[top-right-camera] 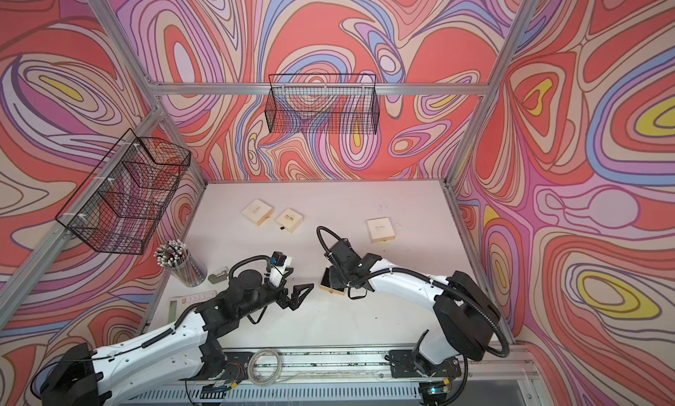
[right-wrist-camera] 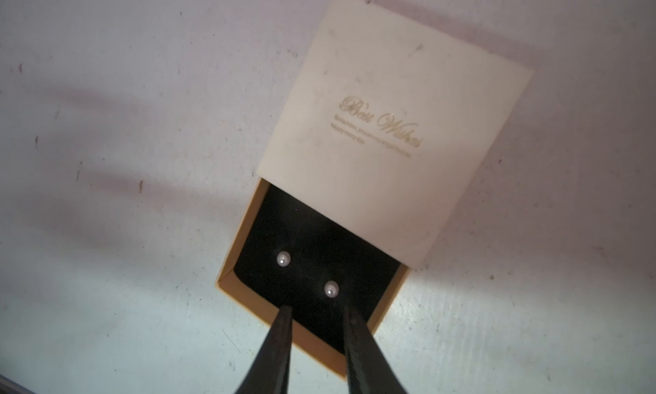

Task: Take out the earrings from the drawer-style jewelry box
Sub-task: Pick up the earring from the drawer.

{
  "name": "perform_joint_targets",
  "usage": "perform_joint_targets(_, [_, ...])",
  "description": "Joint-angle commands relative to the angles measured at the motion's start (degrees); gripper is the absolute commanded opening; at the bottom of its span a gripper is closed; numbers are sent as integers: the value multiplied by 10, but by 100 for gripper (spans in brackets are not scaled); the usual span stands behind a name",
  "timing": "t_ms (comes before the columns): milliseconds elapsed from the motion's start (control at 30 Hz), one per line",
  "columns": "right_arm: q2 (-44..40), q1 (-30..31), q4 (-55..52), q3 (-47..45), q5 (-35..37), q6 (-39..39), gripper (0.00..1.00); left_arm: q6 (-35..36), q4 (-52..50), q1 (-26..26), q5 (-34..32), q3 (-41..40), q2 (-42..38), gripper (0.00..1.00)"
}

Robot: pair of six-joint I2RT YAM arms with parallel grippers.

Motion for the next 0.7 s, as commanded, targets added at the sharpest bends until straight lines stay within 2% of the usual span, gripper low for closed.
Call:
perform_joint_targets(0, [10,5,2,6,17,13,27,9,13,-1,-1,-1,4,100])
perform_joint_targets(667, [54,6,19,-2,6,14,21,1,8,0,5,11,29,100])
